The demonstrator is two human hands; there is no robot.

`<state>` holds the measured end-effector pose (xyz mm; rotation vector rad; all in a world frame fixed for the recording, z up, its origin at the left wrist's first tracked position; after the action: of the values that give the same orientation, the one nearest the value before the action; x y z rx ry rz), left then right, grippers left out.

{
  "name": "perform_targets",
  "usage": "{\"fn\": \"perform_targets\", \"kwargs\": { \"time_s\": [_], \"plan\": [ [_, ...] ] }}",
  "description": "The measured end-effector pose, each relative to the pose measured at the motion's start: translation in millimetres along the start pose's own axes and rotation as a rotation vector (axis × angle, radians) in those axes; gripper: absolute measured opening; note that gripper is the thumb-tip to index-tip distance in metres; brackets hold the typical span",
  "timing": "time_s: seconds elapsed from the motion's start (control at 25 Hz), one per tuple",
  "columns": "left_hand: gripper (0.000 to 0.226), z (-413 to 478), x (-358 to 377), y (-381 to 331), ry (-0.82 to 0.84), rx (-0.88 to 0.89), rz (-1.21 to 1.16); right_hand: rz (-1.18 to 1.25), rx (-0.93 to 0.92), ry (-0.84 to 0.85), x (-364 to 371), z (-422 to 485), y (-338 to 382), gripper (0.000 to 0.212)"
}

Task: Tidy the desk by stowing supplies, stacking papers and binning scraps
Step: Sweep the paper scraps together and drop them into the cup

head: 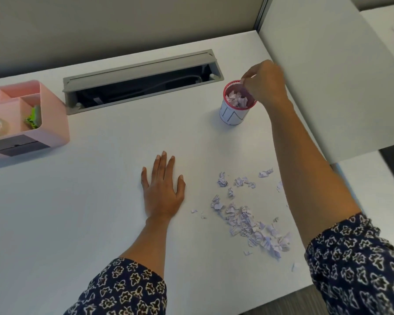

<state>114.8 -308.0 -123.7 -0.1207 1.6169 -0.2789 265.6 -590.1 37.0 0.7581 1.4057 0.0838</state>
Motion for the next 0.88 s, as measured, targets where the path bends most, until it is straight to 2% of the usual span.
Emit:
{"fn": "perform_targets", "kwargs": {
  "time_s": [0.08,0.16,0.32,0.48,0.64,0.88],
  "plan": [
    [0.058,-1,0,1,-0.002,0.001,0.0,0.089,0.041,-0.124,-14,-17,-18,0.024],
    [0.059,-1,0,1,-0.009,0.007,0.002,0.135,0.129,-0.166,-17,-37,-49,0.023],
    [0.059,-1,0,0,-0.01,0.011,-0.011,0.07,0.333,-0.083,0,-90,-129,0.02],
    [0.059,-2,-1,0,-0.013,0.019,-0.01,-0.135,0.57,-0.044,17,-146,-190,0.036],
    [0.059,-3,-1,0,-0.015,0.026,-0.017,-0.087,0.531,-0.044,42,-178,-206,0.044],
    [0.059,-3,0,0,-0.021,0.035,-0.017,0.007,0.3,-0.001,82,-197,-148,0.048]
  ]
}}
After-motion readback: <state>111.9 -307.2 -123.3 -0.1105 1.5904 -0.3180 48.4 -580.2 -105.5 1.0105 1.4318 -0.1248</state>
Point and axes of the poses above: each hand's wrist, its own z-axis towards the middle knuckle, its own x-axis out of the palm, y = z × x, the point moved 3 cm from there along z, towards the middle knuckle, and after that the axes turned 2 degrees about -x, right-handed, at the moved point
